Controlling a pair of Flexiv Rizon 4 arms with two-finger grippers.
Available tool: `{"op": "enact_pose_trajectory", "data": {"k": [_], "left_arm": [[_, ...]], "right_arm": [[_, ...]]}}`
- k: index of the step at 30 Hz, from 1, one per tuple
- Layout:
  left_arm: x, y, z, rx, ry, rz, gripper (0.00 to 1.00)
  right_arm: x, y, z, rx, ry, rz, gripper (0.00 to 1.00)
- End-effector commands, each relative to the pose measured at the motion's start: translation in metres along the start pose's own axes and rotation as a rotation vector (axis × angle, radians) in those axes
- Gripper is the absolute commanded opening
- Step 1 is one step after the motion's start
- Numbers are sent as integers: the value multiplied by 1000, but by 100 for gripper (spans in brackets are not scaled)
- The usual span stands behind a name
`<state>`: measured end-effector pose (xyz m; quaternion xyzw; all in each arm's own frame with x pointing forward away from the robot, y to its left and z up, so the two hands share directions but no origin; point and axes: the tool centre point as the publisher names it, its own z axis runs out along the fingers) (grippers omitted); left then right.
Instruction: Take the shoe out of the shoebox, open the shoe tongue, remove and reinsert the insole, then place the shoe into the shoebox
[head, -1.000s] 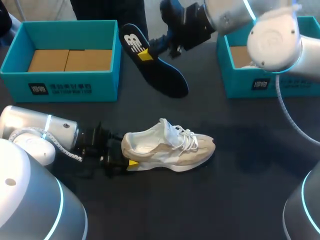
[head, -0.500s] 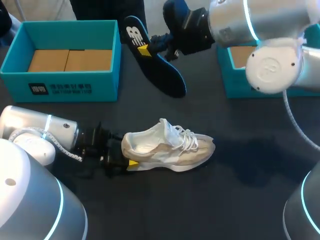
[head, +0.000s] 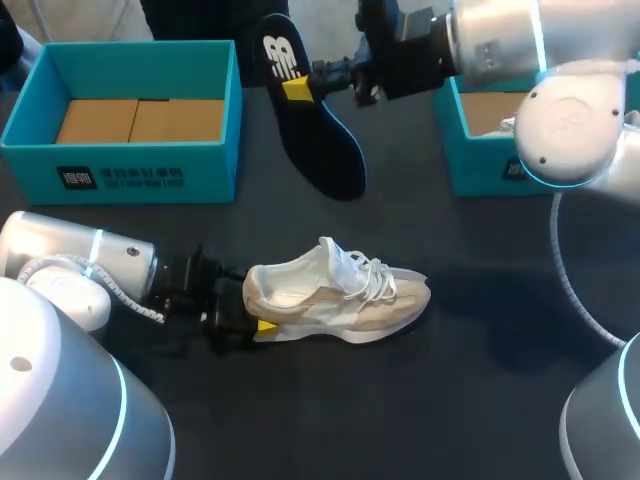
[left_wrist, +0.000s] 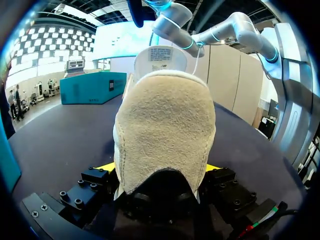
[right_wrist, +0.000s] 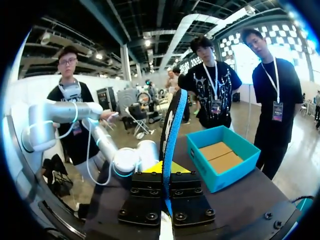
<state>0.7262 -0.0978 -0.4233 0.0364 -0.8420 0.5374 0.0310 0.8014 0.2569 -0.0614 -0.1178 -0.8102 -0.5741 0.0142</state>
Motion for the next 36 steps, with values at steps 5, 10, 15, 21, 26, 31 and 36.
{"op": "enact_pose_trajectory", "data": {"k": [5,10,15,21,26,31,36], "left_arm": [[0,3,1,-3,-1,0,0],[0,3,1,-3,-1,0,0],[0,3,1,-3,-1,0,0],[0,3,1,-3,-1,0,0],[0,3,1,-3,-1,0,0],[0,3,1,-3,-1,0,0],[0,3,1,-3,-1,0,0]], "right_arm": [[18,17,-12,-85,62,57,0],[32,30,-19,-145,103,119,0],[44,42,-26,-168,146,160,0],[55,52,-38,-163,177,214,0],[70,63,-45,-197,241,267,0],[85,71,-52,-198,278,295,0],[93,74,-54,-212,254,282,0]]}}
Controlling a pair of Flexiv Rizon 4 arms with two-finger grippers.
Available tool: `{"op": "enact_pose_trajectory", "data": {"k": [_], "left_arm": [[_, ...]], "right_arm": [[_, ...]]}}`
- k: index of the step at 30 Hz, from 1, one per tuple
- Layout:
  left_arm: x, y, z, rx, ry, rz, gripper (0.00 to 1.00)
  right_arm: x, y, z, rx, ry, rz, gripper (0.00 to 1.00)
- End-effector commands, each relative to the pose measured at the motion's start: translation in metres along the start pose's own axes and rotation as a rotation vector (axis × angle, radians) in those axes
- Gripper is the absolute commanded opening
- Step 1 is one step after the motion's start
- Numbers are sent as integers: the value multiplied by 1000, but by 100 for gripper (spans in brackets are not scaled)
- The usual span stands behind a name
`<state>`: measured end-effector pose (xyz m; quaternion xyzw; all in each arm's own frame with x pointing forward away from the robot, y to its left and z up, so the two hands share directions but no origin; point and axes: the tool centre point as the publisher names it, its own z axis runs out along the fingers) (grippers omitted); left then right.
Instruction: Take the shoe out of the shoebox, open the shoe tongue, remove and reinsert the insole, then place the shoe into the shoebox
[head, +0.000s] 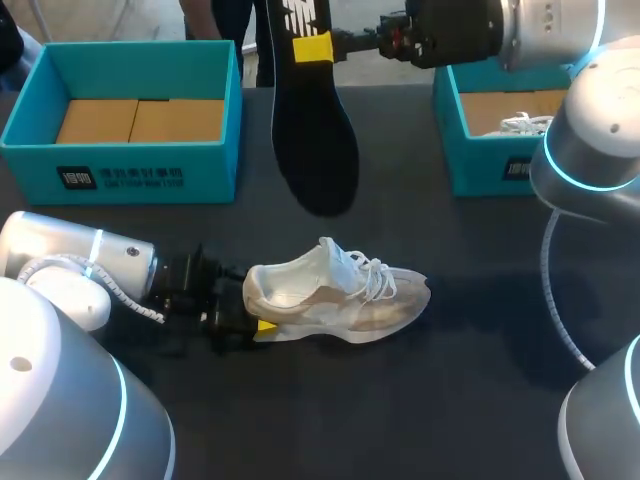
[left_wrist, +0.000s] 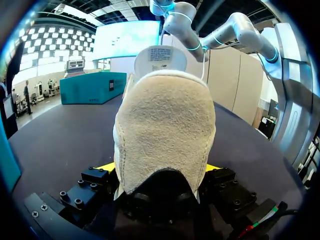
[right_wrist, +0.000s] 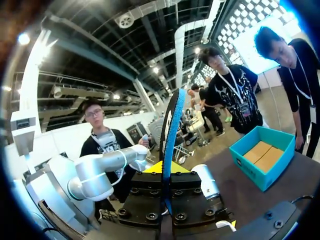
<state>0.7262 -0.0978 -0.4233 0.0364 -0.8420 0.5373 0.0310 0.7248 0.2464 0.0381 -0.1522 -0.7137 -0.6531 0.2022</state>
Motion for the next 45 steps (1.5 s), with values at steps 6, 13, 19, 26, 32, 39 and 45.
{"op": "enact_pose_trajectory", "data": {"k": [6,13,19,26,32,39,45], "left_arm": [[1,3,1,-3,-1,0,0],[1,3,1,-3,-1,0,0],[1,3,1,-3,-1,0,0],[1,3,1,-3,-1,0,0],[1,3,1,-3,-1,0,0],[1,3,1,-3,-1,0,0],[1,3,1,-3,-1,0,0]], "right_arm": [[5,0,0,-17,-30,-19,0],[5,0,0,-17,-30,-19,0],[17,-2,-23,-9,3,46,0],[39,-11,-40,24,-3,123,0],[60,-12,-43,34,-21,173,0],[78,-17,-40,34,-41,240,0],[87,-38,-34,22,-36,289,0]]}}
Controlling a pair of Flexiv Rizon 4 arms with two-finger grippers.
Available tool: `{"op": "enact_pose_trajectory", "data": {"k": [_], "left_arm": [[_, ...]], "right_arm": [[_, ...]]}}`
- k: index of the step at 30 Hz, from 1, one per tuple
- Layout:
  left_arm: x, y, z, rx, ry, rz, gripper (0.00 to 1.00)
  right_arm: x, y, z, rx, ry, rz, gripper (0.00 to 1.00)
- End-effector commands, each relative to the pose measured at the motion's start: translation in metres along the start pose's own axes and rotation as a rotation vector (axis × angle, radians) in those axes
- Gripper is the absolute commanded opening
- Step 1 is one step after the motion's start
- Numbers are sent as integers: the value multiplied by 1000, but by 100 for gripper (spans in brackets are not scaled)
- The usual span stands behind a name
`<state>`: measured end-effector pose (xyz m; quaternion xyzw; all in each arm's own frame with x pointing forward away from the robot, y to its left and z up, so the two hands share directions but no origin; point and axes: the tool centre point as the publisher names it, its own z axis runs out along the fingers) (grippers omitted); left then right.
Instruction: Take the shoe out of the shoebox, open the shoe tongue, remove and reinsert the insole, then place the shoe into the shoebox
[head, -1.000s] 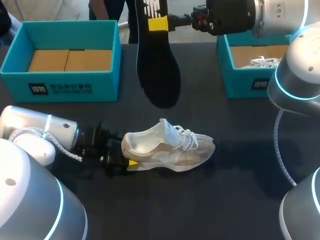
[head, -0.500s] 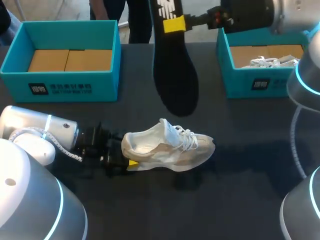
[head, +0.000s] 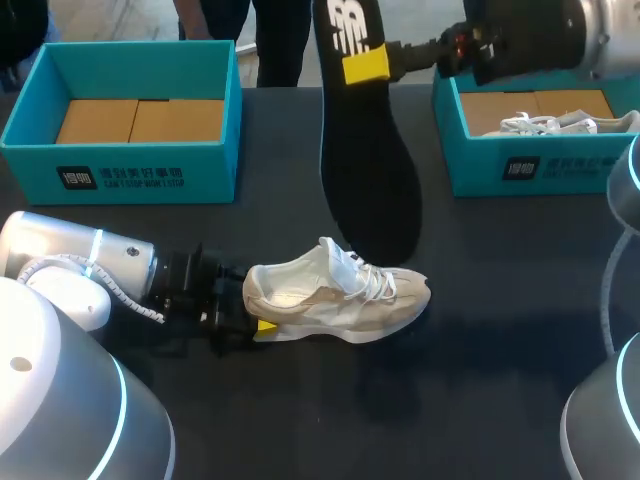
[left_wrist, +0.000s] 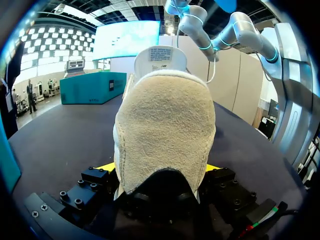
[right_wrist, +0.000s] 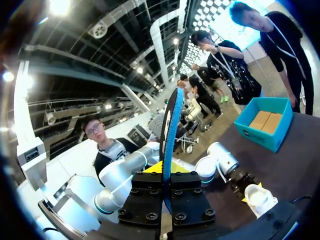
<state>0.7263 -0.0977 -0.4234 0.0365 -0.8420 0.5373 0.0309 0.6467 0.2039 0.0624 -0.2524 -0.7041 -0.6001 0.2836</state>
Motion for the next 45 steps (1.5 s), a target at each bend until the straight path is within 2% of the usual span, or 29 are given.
{"op": "enact_pose_trajectory", "data": {"k": [1,12,38,39,40,41,42,45], "left_arm": [[1,3,1,-3,-1,0,0],[1,3,1,-3,-1,0,0],[1,3,1,-3,-1,0,0],[1,2,-2,-8,5,0,3],[1,2,-4,-21,10,0,28],[1,1,-6,-31,5,1,80],[2,1,-7,-32,8,2,100],[0,1,-11,-35,0,-2,100]], "right_arm": [[0,-21,5,-32,-4,23,0],[6,-37,3,-67,-22,44,0],[6,-38,3,-75,-45,36,0],[6,-38,3,-75,-45,36,0],[6,-38,3,-75,-45,36,0],[6,-38,3,-75,-45,36,0],[6,-38,3,-75,-45,36,0],[6,-38,3,-75,-45,36,0]]}}
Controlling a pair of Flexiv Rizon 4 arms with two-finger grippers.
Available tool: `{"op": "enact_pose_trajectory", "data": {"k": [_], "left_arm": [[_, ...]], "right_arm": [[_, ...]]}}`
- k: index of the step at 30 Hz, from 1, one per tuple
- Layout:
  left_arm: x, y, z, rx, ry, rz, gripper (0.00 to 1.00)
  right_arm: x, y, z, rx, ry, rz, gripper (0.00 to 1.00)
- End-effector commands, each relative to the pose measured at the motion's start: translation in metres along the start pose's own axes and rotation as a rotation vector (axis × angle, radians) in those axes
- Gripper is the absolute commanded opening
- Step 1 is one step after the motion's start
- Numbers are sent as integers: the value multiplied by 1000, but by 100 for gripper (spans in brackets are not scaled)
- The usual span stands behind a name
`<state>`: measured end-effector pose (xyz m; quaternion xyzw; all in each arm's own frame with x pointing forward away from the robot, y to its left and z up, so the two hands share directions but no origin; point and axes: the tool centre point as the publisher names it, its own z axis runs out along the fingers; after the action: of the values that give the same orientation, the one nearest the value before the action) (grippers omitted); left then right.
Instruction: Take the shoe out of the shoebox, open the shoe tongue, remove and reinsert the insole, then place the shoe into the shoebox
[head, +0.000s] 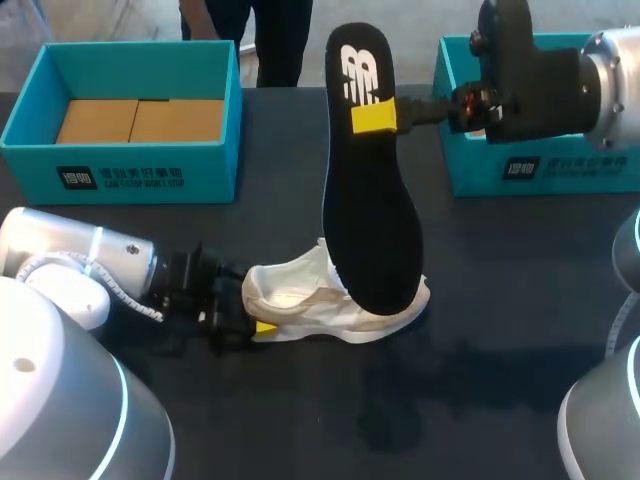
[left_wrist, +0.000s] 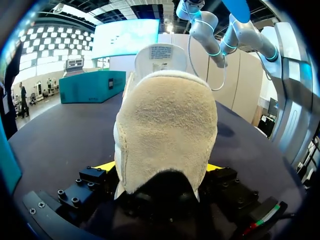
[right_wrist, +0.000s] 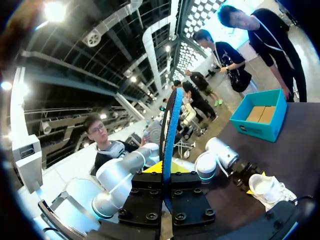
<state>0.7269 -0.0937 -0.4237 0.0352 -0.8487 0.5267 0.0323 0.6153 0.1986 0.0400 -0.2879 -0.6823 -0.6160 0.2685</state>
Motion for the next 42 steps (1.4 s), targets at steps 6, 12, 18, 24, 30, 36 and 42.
{"op": "enact_pose_trajectory", "data": {"k": [6,12,18,24,30,36,42], "left_arm": [[-1,-3,-11,-53,-2,2,100],[-5,-10,-16,-155,9,3,100],[-8,-17,-27,-301,27,-2,100],[-10,-26,-39,-385,33,-1,100],[-12,-35,-51,-473,36,1,100],[-13,-44,-56,-609,67,9,100],[-12,-57,-61,-741,74,9,100]], "right_arm": [[0,1,2,1,-2,2,0],[0,1,2,1,-2,2,0],[0,1,2,1,-2,2,0],[0,1,2,1,-2,2,0],[0,1,2,1,-2,2,0],[0,1,2,1,-2,2,0],[0,1,2,1,-2,2,0]]}}
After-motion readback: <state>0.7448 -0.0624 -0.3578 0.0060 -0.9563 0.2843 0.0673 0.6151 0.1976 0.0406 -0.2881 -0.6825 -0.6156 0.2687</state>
